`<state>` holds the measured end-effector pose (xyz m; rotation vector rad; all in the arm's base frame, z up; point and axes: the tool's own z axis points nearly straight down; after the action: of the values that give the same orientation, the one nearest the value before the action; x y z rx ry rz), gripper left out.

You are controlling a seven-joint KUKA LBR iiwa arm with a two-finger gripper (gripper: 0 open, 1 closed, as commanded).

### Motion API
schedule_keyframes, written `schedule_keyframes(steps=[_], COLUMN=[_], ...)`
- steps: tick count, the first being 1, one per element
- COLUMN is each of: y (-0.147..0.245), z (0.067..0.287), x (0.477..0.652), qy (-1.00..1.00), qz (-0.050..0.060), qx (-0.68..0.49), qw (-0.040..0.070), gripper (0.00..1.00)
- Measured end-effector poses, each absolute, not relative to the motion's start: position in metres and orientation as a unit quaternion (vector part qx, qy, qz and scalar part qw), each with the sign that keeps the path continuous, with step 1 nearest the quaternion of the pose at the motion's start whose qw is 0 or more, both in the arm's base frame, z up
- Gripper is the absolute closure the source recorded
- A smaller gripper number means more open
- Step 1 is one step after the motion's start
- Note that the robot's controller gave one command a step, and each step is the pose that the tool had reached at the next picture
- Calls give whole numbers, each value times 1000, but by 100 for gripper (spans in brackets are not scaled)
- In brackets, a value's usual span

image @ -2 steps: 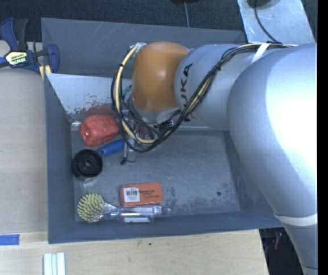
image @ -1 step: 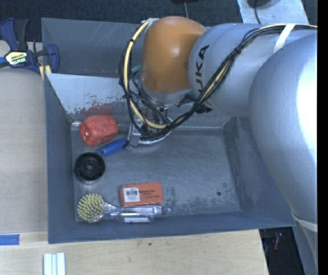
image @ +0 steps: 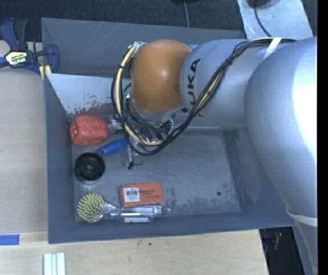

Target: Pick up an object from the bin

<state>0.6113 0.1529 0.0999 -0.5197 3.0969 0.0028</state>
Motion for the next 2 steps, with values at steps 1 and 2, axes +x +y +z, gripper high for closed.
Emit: schedule_keyframes(steps=[1, 2], y=[143, 147], z=[71, 72], x=[614, 615], qy=[1000, 997], qz=[1, 2], qx=[-13, -80], qw=[6, 6], gripper=[0, 100])
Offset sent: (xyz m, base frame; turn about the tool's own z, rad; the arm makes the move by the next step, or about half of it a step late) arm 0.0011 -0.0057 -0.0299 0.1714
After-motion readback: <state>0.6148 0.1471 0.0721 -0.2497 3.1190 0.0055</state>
